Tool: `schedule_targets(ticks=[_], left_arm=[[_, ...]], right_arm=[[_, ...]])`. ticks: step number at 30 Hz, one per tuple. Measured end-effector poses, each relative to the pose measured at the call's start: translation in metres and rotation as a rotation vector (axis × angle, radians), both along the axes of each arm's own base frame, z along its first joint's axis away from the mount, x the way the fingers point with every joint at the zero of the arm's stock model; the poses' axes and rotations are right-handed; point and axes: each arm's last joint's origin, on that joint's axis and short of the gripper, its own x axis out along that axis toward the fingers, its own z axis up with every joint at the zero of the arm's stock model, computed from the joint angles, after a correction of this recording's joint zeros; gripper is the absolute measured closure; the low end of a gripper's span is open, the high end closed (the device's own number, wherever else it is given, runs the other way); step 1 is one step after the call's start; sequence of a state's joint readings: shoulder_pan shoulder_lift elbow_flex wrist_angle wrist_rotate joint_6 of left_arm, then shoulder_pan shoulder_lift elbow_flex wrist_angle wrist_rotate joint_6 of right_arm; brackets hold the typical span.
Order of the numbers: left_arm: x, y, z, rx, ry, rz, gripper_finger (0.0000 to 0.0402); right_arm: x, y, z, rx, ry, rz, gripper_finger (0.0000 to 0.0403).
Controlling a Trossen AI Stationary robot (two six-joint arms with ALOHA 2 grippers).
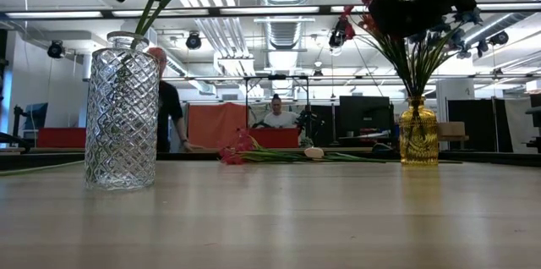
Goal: Sort flowers into vase by color
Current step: Put the blue flowers into the yellow vase
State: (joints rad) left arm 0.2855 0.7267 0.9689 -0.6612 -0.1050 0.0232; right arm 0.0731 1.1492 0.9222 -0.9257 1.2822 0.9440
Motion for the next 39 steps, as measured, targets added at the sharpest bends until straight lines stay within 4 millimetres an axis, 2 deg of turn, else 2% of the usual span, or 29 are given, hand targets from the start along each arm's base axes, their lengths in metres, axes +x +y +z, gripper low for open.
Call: schedule_targets(ticks=[7,18,25,29,37,39], left_arm=[[-0.004,-0.001,-0.009,0.000,-0.034,0.004,0.0206],[-0.013,-0.004,-0.005,0.017,-0.100,0.004,0.0206],[-0.013,-0.004,-0.005,0.016,-0.098,0.004,0.0206],[-0.013,-0.004,-0.005,0.017,-0.100,0.005,0.0206],[-0.013,-0.004,-0.004,0.017,-0.102,0.005,0.0206],[-0.013,-0.004,-0.005,0.017,-0.102,0.005,0.0206]], right_arm=[[0.000,0.000,-0.001,0.026,-0.007,0.006,0.0340],[0.000,0.001,-0.001,0.059,-0.010,0.016,0.0275],[0.000,0.001,-0.001,0.087,-0.019,0.023,0.0252],[-0.002,0.001,0.001,0.111,-0.026,0.033,0.0273],[-0.009,0.001,0.007,0.145,-0.059,0.048,0.0373],[-0.009,0.001,0.007,0.155,-0.057,0.052,0.0386]])
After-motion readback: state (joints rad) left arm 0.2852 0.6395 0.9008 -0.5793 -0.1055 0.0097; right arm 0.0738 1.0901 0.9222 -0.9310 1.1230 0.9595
